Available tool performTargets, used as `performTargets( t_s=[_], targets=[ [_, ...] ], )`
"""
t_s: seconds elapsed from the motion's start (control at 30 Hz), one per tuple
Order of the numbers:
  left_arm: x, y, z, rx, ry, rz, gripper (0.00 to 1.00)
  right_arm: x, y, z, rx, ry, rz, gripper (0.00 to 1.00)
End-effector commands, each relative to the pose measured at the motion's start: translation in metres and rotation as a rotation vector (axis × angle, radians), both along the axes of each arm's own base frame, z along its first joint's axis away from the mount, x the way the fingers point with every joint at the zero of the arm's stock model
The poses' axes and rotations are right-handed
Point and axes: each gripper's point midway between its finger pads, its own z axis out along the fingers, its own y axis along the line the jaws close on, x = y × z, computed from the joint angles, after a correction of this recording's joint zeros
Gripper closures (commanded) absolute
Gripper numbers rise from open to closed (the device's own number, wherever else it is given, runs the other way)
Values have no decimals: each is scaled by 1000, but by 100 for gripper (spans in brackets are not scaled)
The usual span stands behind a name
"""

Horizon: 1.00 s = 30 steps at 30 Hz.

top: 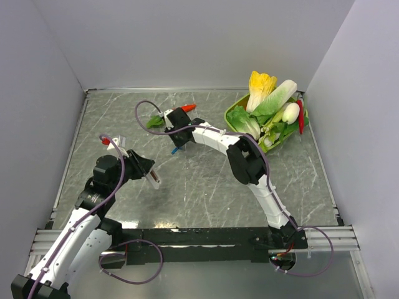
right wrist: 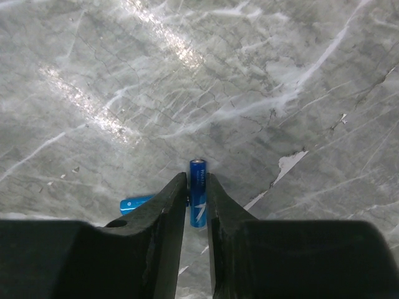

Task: Load the batteries into the remote control
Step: Move the battery to the center of the board.

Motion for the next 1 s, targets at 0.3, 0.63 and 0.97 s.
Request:
performTargets(
  t_s=[0.3, 0.63, 0.97],
  targets=[
    [2, -12, 28, -102, -57, -38, 99, 6, -15, 6, 23, -37, -34, 100],
    [3, -25, 30, -186, -45, -77, 99, -28, -84, 27, -36, -42, -71, 100],
    [7, -41, 25, -267, -27, -135, 99, -129, -149, -8, -111, 175, -101, 93]
  ],
)
